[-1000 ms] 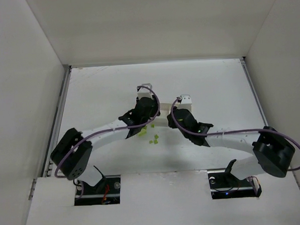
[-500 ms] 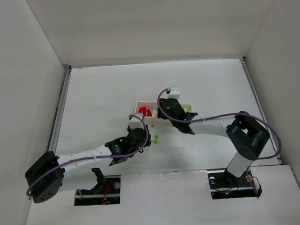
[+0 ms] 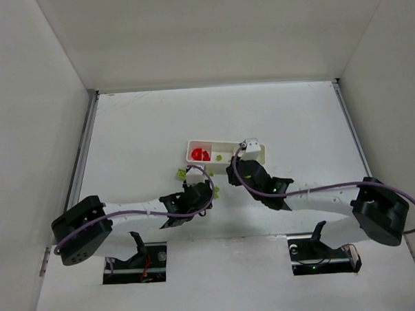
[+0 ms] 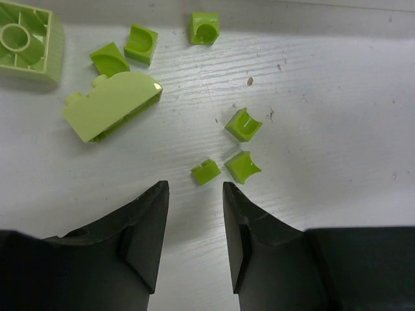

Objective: Sort the legos into containers by color

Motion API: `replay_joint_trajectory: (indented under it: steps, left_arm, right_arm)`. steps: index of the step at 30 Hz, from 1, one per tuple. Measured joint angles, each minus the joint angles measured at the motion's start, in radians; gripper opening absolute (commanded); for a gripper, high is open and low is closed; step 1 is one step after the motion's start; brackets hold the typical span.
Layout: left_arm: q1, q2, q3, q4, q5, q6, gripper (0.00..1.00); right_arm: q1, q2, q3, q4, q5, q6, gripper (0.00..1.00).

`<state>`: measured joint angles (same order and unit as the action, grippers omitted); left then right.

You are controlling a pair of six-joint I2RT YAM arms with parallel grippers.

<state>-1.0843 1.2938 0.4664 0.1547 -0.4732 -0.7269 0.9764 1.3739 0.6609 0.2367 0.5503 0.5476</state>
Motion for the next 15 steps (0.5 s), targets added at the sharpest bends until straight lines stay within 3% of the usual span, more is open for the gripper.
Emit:
replay_joint_trajectory:
  steps: [7, 15]
  left_arm:
    - [0.008, 0.046, 0.0, 0.04, -0.005, -0.024, 0.34]
    - [0.011, 0.117, 0.031, 0.081, -0.014, -0.038, 0.32]
  right_arm:
    - [0.03, -0.099, -0.142, -0.051, 0.019, 0.087, 0.35]
    - [0.075, -0.105, -0.154, -0.065, 0.02, 0.125, 0.37]
